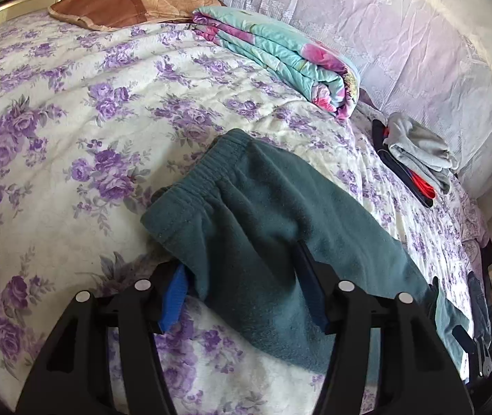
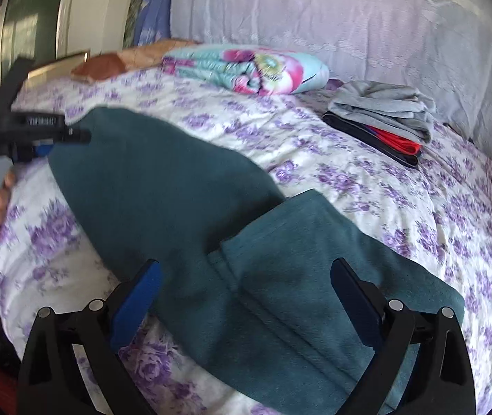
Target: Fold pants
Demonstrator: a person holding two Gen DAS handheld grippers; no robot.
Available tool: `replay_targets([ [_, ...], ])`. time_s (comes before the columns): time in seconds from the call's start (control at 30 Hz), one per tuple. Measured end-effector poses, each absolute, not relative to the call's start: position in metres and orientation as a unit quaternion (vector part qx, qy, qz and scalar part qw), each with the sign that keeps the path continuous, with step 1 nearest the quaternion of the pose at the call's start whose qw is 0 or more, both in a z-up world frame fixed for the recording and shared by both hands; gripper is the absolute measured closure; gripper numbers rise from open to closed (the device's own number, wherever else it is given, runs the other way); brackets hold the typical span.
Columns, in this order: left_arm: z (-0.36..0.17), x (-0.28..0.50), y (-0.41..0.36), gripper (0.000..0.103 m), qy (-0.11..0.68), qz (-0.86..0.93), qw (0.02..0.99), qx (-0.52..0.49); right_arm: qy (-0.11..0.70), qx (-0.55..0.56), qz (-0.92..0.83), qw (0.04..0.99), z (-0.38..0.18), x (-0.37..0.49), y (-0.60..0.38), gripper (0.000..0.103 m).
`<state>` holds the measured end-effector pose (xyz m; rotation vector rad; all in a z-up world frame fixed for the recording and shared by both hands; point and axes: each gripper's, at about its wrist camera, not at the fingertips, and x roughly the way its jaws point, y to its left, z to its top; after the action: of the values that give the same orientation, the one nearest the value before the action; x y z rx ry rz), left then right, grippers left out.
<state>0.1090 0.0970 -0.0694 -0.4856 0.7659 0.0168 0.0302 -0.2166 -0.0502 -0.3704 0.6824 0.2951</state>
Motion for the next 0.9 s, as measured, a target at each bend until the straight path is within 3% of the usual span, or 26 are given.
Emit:
replay_targets([
  [0.07, -0.068, 0.11, 0.092, 0.034, 0.371, 0.002, 0.901, -0.224, 0.343, -0.188, 0.143, 0.909, -0.052, 0.033, -0.214, 0.024],
  [0.17, -0.068, 0.109, 0.091, 0.031, 0.369, -0.001, 0.902, -0.223, 0.358, -0.171, 0.145, 0.907, -0.053, 0.041, -0.217, 0.043],
  [0.3, -0.068, 0.108, 0.093, 0.03, 0.366, -0.005, 0.902, -0.23, 0.357, -0.173, 0.145, 0.907, -0.053, 0.039, -0.216, 0.053],
  [0.47, -0.068, 0.107, 0.094, 0.029, 0.365, -0.008, 0.901, -0.234, 0.367, -0.189, 0.144, 0.899, -0.06, 0.044, -0.212, 0.076],
  [0.53, -0.068, 0.107, 0.094, 0.028, 0.364, -0.01, 0.901, -0.236, 0.358, -0.185, 0.148, 0.903, -0.056, 0.041, -0.213, 0.094],
  [0.73, -0.068, 0.108, 0.095, 0.026, 0.362, -0.014, 0.9, -0.24, 0.314, -0.168, 0.166, 0.919, -0.028, 0.022, -0.219, 0.095],
  [0.9, -0.068, 0.108, 0.095, 0.026, 0.363, -0.014, 0.901, -0.238, 0.347, -0.185, 0.217, 0.893, -0.043, 0.011, -0.204, 0.095],
])
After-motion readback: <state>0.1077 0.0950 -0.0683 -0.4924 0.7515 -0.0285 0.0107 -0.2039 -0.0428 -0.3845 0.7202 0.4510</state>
